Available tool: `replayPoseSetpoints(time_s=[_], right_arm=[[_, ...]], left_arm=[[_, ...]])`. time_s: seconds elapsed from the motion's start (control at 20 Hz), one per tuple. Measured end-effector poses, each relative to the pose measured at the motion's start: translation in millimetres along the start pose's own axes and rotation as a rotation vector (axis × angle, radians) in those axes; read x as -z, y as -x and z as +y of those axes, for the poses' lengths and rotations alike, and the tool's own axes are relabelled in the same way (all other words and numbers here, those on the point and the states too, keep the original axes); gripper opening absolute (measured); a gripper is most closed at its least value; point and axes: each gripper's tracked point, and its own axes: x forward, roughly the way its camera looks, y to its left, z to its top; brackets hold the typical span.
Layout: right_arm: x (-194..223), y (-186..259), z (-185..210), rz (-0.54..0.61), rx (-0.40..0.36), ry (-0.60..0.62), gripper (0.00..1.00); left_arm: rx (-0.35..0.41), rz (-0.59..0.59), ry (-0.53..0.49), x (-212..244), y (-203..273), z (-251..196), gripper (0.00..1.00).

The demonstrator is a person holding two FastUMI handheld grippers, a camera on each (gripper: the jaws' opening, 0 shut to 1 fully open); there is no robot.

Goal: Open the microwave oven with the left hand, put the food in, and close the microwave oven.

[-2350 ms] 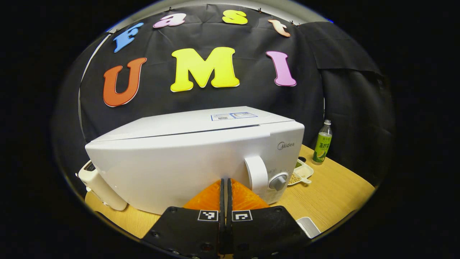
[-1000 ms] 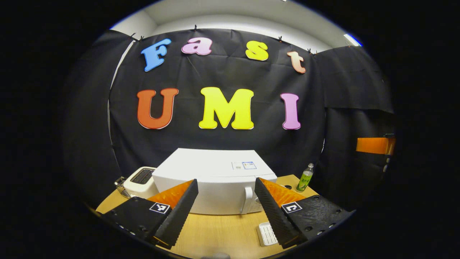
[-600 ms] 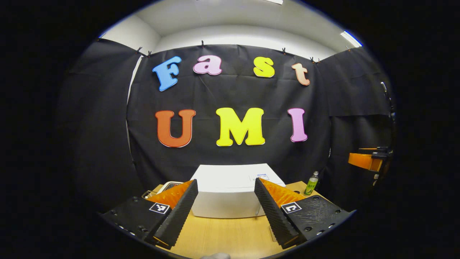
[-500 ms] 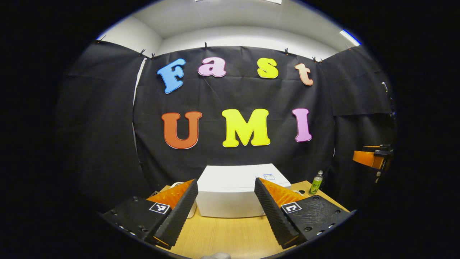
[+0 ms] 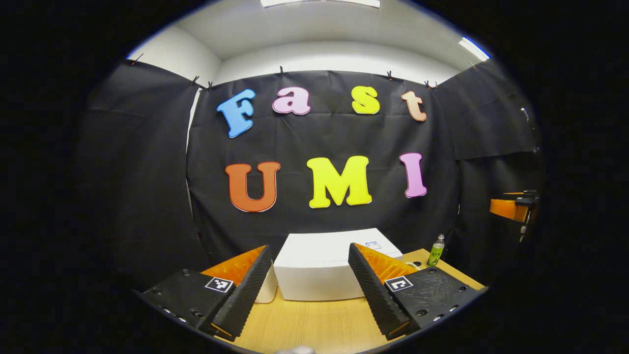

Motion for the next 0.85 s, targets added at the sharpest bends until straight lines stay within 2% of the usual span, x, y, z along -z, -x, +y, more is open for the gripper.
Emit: replayPoseSetpoints(time_s=[0.35, 0.4, 0.45, 0.85], right_arm=[[-3.9, 1.4, -2.1, -0.005, 0.006, 0.003, 0.92], [-4.2, 0.7, -1.3, -0.003, 0.006, 0.006, 1.0], [-4.5, 1.1, -0.4, -0.007, 0.002, 0.009, 0.92], [-9.0, 1.1, 5.3, -0.013, -0.002, 0.013, 0.92]], left_arm=[[0.0, -0.022, 0.001, -8.7, 1.9, 0.1, 0.96], [0.001, -0.022, -0.001, -10.1, 2.7, -1.3, 0.96], [-0.001, -0.023, -0.002, -9.4, 3.2, -0.2, 0.96], [0.005, -0.036, -0.008, -12.8, 5.9, 2.9, 0.96]])
